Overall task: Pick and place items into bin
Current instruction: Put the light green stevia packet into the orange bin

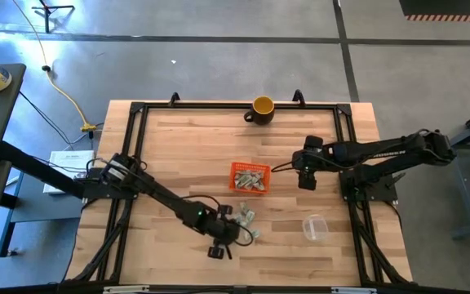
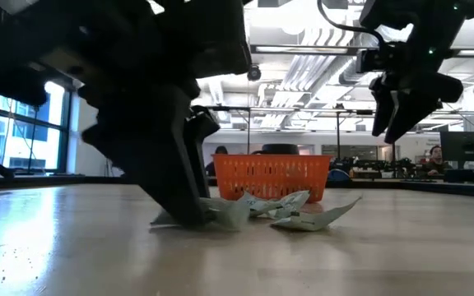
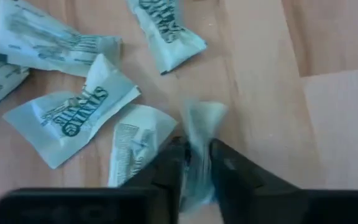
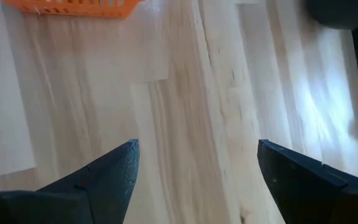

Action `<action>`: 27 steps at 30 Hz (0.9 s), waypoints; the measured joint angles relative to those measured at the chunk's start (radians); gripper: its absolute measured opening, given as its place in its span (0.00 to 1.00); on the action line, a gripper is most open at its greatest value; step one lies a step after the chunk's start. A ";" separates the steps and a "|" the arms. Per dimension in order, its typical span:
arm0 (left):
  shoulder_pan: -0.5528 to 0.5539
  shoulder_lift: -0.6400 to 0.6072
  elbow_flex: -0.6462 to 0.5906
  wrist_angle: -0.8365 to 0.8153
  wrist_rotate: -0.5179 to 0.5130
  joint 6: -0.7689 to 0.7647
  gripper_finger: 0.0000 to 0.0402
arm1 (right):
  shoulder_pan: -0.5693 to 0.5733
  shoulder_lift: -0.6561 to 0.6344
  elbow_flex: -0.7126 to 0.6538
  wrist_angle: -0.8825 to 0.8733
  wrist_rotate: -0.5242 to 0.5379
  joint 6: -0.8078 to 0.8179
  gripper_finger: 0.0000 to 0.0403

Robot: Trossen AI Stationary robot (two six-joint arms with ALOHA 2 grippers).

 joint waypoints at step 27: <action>0.424 -0.113 0.199 -0.333 -0.103 0.245 0.11 | -0.131 -0.143 0.000 0.059 0.018 -0.097 0.79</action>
